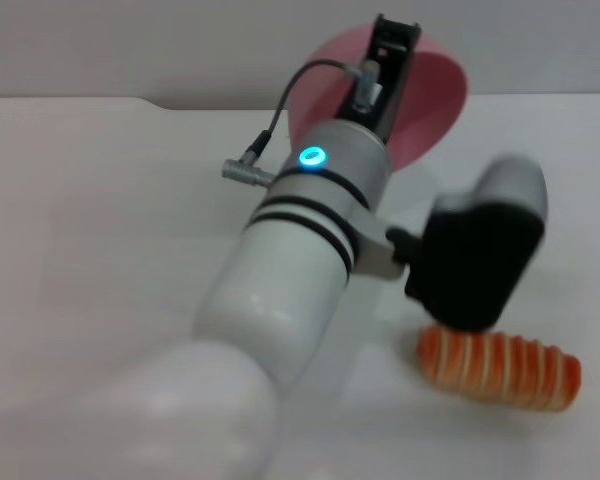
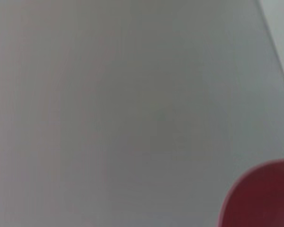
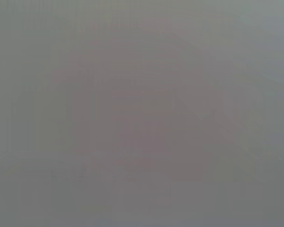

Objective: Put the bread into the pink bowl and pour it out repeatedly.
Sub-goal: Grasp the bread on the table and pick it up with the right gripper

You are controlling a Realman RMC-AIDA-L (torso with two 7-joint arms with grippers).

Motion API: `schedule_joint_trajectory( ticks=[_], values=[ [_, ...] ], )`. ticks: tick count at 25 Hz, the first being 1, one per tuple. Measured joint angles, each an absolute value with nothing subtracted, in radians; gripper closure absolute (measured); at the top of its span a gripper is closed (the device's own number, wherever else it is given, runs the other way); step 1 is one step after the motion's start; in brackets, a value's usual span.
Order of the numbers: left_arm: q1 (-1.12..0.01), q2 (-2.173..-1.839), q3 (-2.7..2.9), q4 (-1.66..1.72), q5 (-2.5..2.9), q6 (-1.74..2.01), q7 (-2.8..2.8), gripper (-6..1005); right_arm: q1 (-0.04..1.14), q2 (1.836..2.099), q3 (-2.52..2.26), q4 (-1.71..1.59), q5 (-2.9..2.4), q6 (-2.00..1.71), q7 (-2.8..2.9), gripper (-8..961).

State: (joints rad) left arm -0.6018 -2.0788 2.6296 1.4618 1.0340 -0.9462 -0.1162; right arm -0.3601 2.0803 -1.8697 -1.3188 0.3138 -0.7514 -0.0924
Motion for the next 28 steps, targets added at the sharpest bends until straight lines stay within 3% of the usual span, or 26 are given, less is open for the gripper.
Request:
schedule_joint_trajectory(
  ticks=[6, 16, 28],
  values=[
    [-0.605, -2.078, 2.491, 1.536, 0.801, -0.972, -0.205, 952, -0.359, 2.079, -1.878, -1.372, 0.313, -0.634, -0.083, 204],
    [-0.607, -2.067, 2.064, 1.579, 0.111, -1.166, -0.138, 952, -0.337, 2.073, -1.871, -1.657, 0.317, -0.039, -0.081, 204],
    [-0.587, -2.062, 1.801, 1.496, -0.106, -1.165, -0.049, 953, -0.195, 2.071, -1.929, -1.809, 0.384, 0.607, -0.044, 203]
  ],
)
